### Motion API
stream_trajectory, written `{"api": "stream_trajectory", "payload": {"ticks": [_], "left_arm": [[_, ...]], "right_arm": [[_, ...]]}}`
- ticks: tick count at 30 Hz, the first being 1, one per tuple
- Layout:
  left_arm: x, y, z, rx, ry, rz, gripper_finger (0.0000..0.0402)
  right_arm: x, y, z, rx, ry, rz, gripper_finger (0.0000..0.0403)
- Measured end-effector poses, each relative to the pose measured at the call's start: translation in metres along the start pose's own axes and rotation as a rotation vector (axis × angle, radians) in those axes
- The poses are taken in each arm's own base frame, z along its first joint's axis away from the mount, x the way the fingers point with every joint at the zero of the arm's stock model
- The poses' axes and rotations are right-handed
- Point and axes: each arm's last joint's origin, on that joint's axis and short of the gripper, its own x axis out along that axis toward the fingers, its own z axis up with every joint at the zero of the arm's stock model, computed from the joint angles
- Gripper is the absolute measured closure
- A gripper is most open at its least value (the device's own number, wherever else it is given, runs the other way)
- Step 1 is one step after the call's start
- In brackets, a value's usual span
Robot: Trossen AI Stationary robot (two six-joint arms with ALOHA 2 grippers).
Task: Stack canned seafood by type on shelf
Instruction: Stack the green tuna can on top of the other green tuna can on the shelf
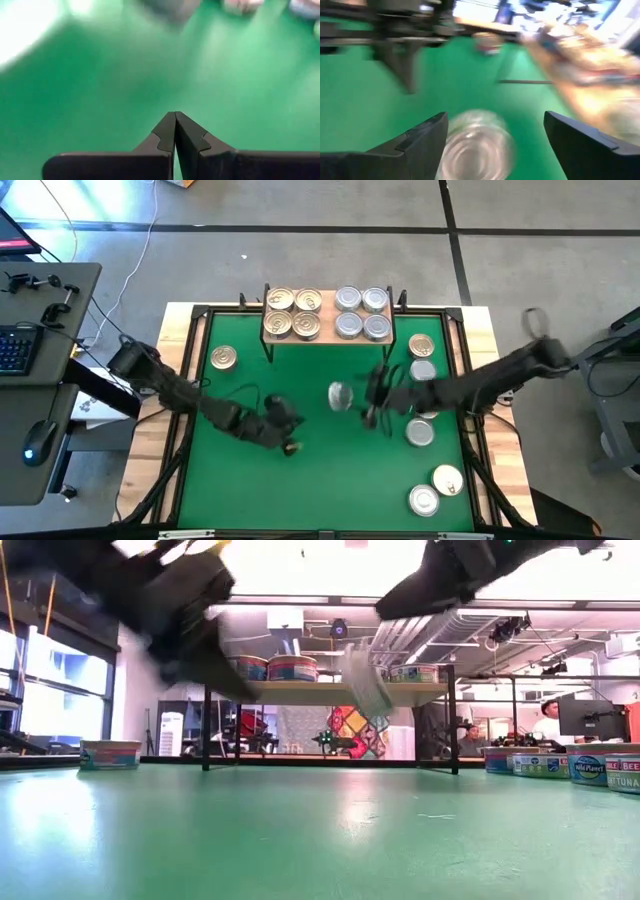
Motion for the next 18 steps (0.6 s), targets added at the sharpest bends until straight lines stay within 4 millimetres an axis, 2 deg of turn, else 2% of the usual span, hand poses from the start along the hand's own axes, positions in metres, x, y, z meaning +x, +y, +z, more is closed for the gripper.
{"api": "stream_trajectory", "payload": {"ticks": [5,7,8,12,14,18], "left_arm": [[-0.011,0.017,0.080,0.087,-0.140,0.038,0.0401],[-0.019,0.026,0.103,0.111,-0.180,0.039,0.0401],[-0.022,0.028,0.113,0.113,-0.206,0.027,0.0401],[-0.025,0.034,0.123,0.160,-0.205,-0.040,0.0401],[-0.020,0.035,0.116,0.189,-0.148,-0.032,0.0401],[-0.004,0.032,0.099,0.236,-0.051,-0.004,0.0401]], "right_arm": [[-0.026,-0.077,0.032,0.029,-0.039,-0.072,0.0098],[-0.033,-0.094,0.036,0.058,-0.069,-0.031,0.0103],[-0.034,-0.096,0.034,0.057,-0.061,0.000,0.0105],[-0.033,-0.081,0.027,0.015,-0.001,0.084,0.0111],[-0.029,-0.064,0.020,-0.015,0.011,0.118,0.0111],[-0.023,-0.026,-0.008,-0.049,0.046,0.179,0.0113]]}}
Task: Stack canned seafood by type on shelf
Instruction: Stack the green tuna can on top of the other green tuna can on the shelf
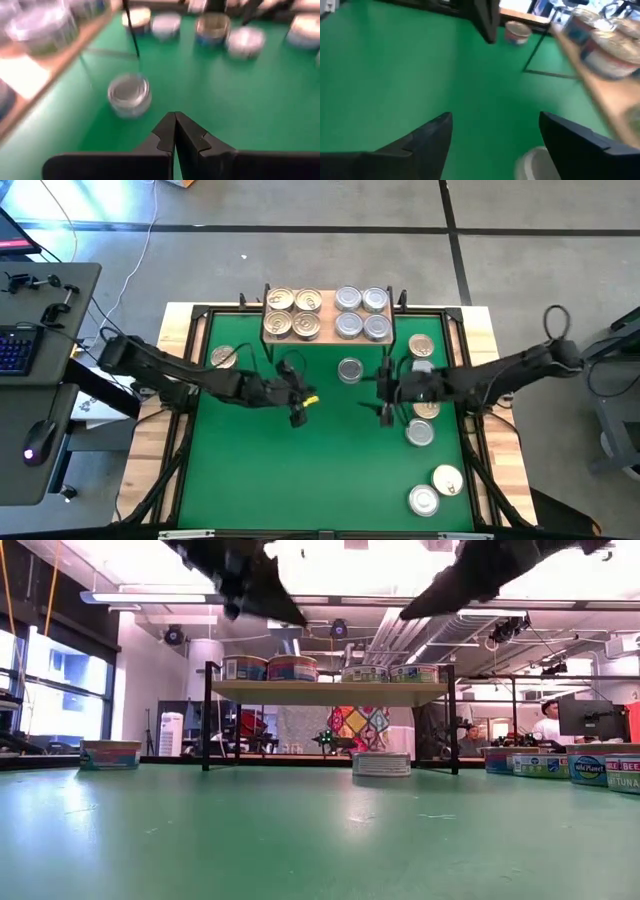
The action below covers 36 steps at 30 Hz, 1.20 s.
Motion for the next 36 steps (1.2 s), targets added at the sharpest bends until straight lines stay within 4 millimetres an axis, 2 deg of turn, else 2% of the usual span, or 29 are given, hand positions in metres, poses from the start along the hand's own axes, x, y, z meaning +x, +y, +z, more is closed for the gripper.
{"api": "stream_trajectory", "payload": {"ticks": [3,6,10,12,14,19,23,30,33,36], "left_arm": [[0.011,-0.008,-0.010,0.019,0.047,0.001,0.0401],[0.020,-0.015,-0.017,0.019,0.071,0.003,0.0401],[0.026,-0.019,-0.022,-0.014,0.087,0.009,0.0401],[0.025,-0.020,-0.028,-0.005,0.118,0.018,0.0401],[0.026,-0.022,-0.025,-0.029,0.098,0.020,0.0401],[0.020,-0.026,-0.029,-0.034,0.120,0.038,0.0401],[0.015,-0.031,-0.032,-0.035,0.120,0.066,0.0401],[0.014,-0.036,-0.039,-0.041,0.139,0.100,0.0401],[0.014,-0.036,-0.043,-0.041,0.163,0.113,0.0401],[0.015,-0.036,-0.045,-0.051,0.174,0.114,0.0401]], "right_arm": [[0.013,0.020,-0.027,0.050,0.014,0.017,0.0123],[0.028,0.026,-0.056,0.137,0.054,-0.044,0.0144],[0.053,0.015,-0.080,0.249,0.119,-0.199,0.0191],[0.070,0.006,-0.085,0.287,0.142,-0.242,0.0222],[0.082,-0.005,-0.092,0.300,0.188,-0.286,0.0258],[0.109,-0.028,-0.094,0.310,0.223,-0.349,0.0343],[0.118,-0.039,-0.092,0.319,0.225,-0.351,0.0394],[0.120,-0.048,-0.101,0.409,0.261,-0.255,0.0395],[0.121,-0.039,-0.100,0.430,0.260,-0.169,0.0401],[0.121,-0.021,-0.095,0.456,0.253,-0.052,0.0401]]}}
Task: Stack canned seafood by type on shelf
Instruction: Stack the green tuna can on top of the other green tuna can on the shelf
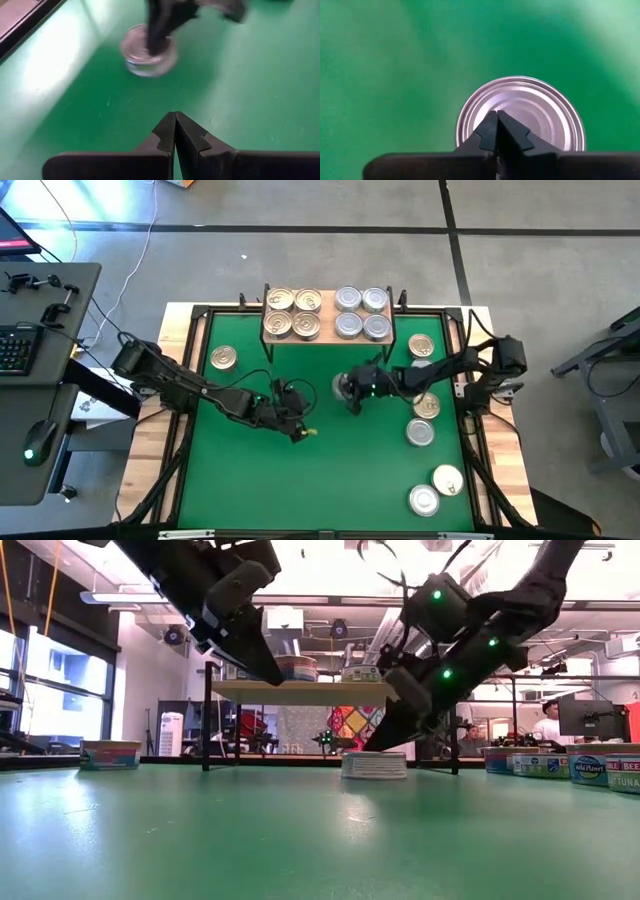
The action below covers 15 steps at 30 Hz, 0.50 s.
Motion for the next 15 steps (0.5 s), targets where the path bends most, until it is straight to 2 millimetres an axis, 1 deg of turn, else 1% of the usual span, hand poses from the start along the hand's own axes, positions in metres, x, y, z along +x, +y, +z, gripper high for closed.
{"api": "stream_trajectory", "payload": {"ticks": [2,5,7,9,11,15], "left_arm": [[0.000,-0.001,0.001,-0.007,-0.003,-0.009,0.0401],[-0.001,-0.003,0.001,-0.011,-0.015,-0.021,0.0401],[-0.002,-0.004,0.002,-0.014,-0.019,-0.031,0.0401],[-0.002,-0.006,0.001,-0.012,-0.019,-0.042,0.0401],[-0.002,-0.009,-0.001,-0.002,-0.015,-0.048,0.0401],[0.005,-0.019,-0.008,0.021,0.019,-0.110,0.0401]], "right_arm": [[-0.002,0.015,-0.003,0.005,0.009,0.090,0.0402],[-0.008,0.045,-0.010,-0.055,-0.015,0.218,0.0402],[-0.014,0.064,-0.012,-0.109,-0.073,0.267,0.0402],[-0.022,0.081,-0.010,-0.144,-0.155,0.302,0.0402],[-0.028,0.091,-0.012,-0.162,-0.181,0.301,0.0402],[-0.035,0.100,-0.024,-0.190,-0.117,0.280,0.0402]]}}
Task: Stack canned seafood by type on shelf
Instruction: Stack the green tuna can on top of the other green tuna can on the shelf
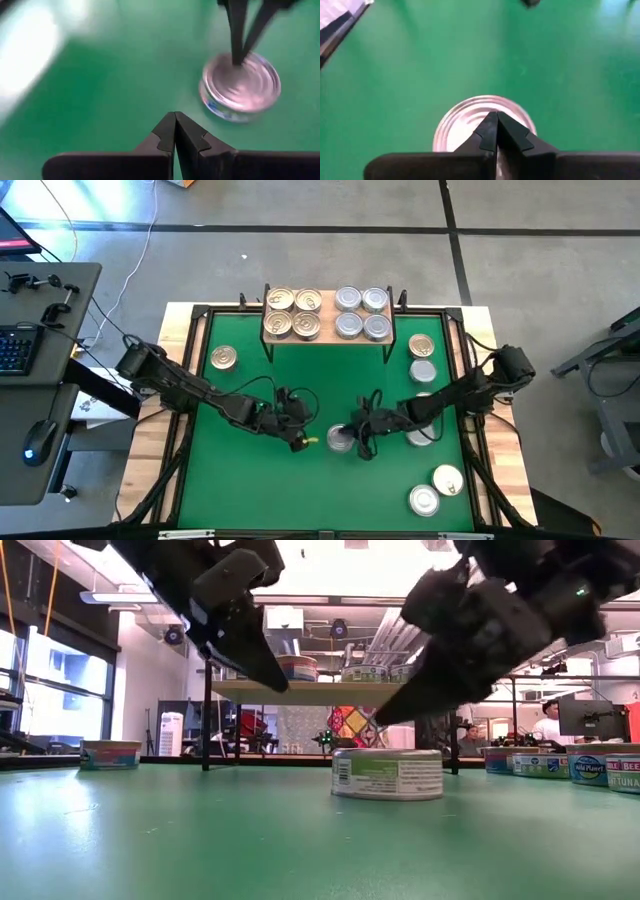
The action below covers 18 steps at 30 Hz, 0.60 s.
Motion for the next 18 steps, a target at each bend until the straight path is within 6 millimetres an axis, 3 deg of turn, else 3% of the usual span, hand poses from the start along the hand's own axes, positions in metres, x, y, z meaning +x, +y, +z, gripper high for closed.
{"api": "stream_trajectory", "payload": {"ticks": [5,14,18], "left_arm": [[0.020,-0.019,-0.009,0.035,0.020,-0.160,0.0401],[0.045,-0.028,-0.021,-0.026,0.008,-0.181,0.0401],[0.045,-0.028,-0.016,-0.064,-0.034,-0.165,0.0401]], "right_arm": [[-0.010,0.010,-0.008,-0.010,0.108,0.022,0.0371],[-0.021,0.025,-0.019,-0.034,0.223,0.044,0.0178],[-0.022,0.024,-0.023,-0.002,0.232,-0.030,0.0128]]}}
